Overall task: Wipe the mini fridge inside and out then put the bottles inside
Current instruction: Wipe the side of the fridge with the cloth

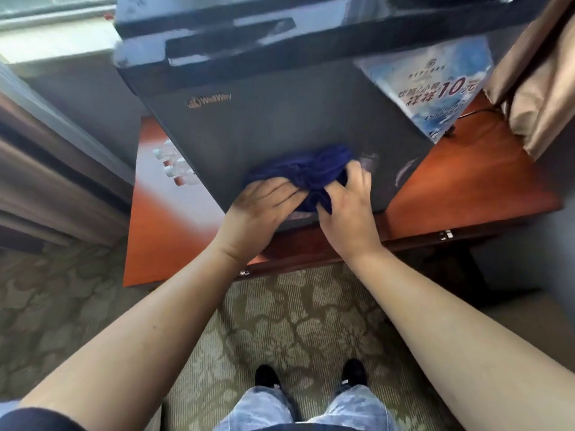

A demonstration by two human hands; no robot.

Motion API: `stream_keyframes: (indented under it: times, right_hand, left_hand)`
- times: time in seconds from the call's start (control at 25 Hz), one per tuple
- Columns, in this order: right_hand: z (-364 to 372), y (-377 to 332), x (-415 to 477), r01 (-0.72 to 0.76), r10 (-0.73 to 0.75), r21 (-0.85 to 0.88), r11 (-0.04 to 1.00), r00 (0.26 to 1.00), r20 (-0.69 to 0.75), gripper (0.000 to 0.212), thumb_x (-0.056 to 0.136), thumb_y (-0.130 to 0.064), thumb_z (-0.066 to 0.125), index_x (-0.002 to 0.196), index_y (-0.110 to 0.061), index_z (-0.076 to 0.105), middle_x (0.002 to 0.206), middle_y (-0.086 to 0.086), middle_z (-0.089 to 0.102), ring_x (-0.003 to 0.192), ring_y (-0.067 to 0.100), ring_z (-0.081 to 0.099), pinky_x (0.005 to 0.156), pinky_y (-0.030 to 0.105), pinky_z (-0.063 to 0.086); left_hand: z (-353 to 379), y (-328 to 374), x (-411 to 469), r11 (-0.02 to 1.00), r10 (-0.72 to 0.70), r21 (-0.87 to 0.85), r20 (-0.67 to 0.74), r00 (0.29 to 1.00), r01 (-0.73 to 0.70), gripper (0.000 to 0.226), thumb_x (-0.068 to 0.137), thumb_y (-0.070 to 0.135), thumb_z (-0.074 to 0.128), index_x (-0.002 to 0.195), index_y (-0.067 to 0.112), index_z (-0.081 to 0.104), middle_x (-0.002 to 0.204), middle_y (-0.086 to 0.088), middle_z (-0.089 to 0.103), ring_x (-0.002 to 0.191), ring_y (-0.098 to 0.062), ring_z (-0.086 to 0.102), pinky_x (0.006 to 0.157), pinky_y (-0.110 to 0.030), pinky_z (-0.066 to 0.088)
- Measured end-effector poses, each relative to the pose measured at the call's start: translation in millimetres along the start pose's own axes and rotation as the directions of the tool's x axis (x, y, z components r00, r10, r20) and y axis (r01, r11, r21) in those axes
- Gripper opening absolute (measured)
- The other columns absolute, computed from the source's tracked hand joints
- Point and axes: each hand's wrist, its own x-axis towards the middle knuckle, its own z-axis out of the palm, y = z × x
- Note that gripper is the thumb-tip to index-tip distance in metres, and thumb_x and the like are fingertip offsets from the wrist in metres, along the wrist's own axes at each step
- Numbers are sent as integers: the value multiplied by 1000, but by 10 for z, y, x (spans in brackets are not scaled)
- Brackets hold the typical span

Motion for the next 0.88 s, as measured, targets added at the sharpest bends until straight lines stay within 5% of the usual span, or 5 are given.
stream_keyframes:
  times: [0.36,0.52,0.64,0.88]
  right_hand:
    - [433,742,-377,-57,74,-87,995,974,216,38,79,10,68,113,-7,68,136,18,47,121,37,45,112,39,39]
    - [-9,1070,-200,-114,131,-108,988,978,162,39,81,12,63,115,-7,67,136,16,46,120,36,43,108,32,37]
    - [-407,1389,-9,-99,112,-125,987,988,102,41,80,10,60,115,-10,66,135,17,50,121,38,47,104,26,32]
    - [-679,1810,126,-159,162,-46,986,984,73,34,79,13,58,105,-6,67,128,19,52,107,40,52,87,16,25]
  left_hand:
    - [934,427,-300,984,-109,-111,243,964,139,45,92,13,45,130,11,69,127,-5,71,123,-25,55,96,-37,45]
    - [886,764,243,954,-124,-217,339,933,206,56,90,9,35,140,11,62,136,-5,66,128,-26,58,99,-42,52]
    - [886,979,746,959,-86,-227,340,937,171,55,89,1,47,141,10,59,139,-5,63,131,-25,56,100,-41,50]
    - [1077,1382,1231,947,-134,-233,347,928,223,57,88,12,34,135,10,65,130,-4,69,125,-26,59,100,-42,52]
